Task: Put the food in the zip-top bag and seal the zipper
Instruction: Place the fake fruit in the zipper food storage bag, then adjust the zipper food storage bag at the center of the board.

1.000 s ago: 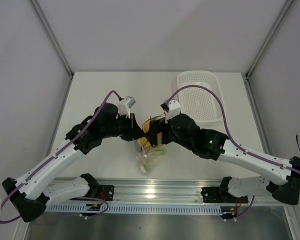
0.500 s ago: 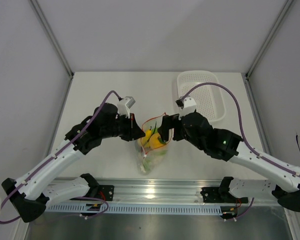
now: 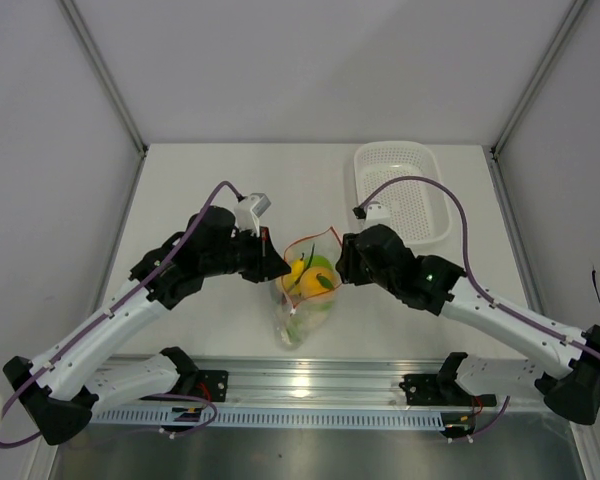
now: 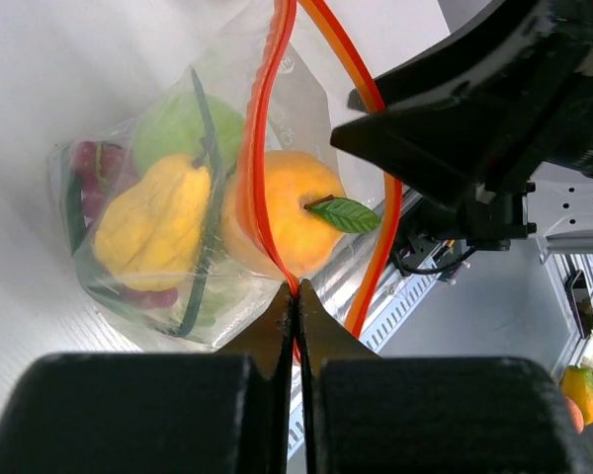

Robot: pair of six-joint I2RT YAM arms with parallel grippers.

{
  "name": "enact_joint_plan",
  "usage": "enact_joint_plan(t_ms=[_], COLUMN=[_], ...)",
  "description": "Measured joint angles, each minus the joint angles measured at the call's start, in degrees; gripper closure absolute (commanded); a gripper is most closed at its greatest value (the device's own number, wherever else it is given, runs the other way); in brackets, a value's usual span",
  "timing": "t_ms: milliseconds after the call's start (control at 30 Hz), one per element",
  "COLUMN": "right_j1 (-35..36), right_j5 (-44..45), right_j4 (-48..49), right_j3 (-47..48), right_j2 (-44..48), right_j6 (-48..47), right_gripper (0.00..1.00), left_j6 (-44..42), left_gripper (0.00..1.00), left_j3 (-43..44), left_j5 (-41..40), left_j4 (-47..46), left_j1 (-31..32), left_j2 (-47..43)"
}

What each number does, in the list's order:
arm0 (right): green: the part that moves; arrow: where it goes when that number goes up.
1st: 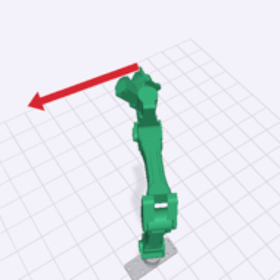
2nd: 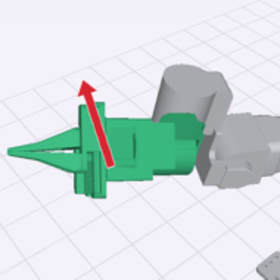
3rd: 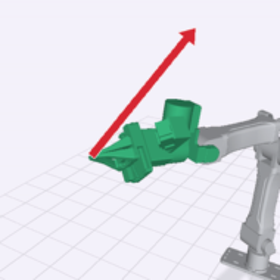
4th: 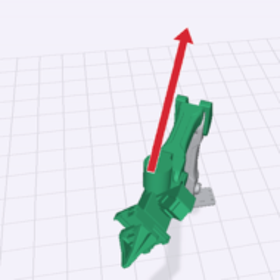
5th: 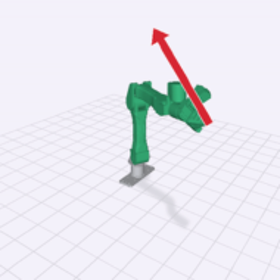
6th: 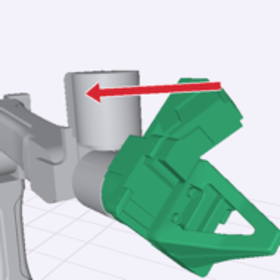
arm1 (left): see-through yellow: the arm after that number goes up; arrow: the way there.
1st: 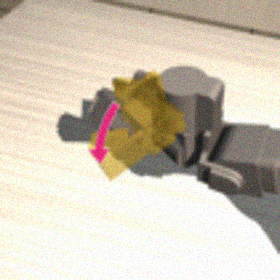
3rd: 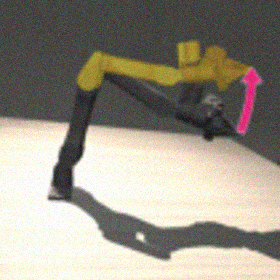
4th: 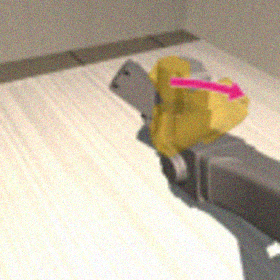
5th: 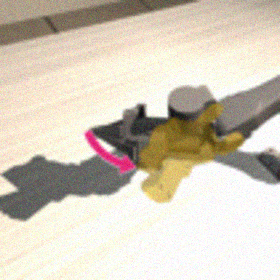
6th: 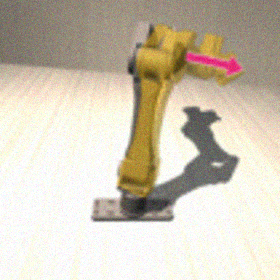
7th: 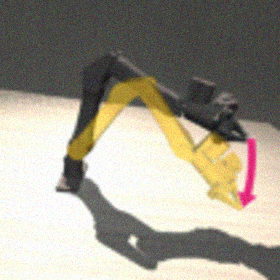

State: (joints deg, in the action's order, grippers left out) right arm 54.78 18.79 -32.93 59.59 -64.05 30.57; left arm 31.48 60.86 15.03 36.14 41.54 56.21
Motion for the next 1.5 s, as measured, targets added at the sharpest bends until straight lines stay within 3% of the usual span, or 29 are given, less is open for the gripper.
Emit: enact_joint_plan(t_ms=[33,133,200,633,833,1033,1333,1500], right_j1=[-0.3,-0.9,-0.9,-1.8,-3.2,-3.5,-3.5,-3.5], right_j5=[-0.9,-3.0,-4.2,-8.9,-12.5,-15.3,-15.8,-16.3], right_j4=[0.5,1.9,2.8,3.1,7.1,6.9,4.7,5.5], right_j3=[-0.3,-0.4,-0.3,16.7,11.9,8.2,19.1,18.6], right_j2=[-0.5,-1.8,-2.3,-3.7,-5.9,-12.3,-11.6,-7.8], right_j6=[0.3,0.5,0.3,-6.9,-6.1,-5.5,-7.9,-7.7], right_gripper=[0.76,0.96,1.00,1.00,1.00,1.00,1.00,1.00], left_j6=[0.0,0.0,0.0,-1.8,0.2,2.2,2.1,2.2], left_gripper=[0.99,0.99,0.99,0.99,0.99,1.00,0.99,0.99], left_j3=[0.0,0.0,0.0,10.8,0.3,-8.3,5.9,5.1], left_j5=[0.0,0.2,0.3,1.7,3.7,4.5,4.7,4.6], left_j4=[0.0,0.0,0.0,2.8,-2.9,-3.3,-1.6,-3.2], left_j1=[0.0,0.0,0.0,0.0,0.0,0.0,0.0,0.0], left_j2=[0.0,0.0,0.0,-1.7,-3.8,3.0,0.6,-3.4])
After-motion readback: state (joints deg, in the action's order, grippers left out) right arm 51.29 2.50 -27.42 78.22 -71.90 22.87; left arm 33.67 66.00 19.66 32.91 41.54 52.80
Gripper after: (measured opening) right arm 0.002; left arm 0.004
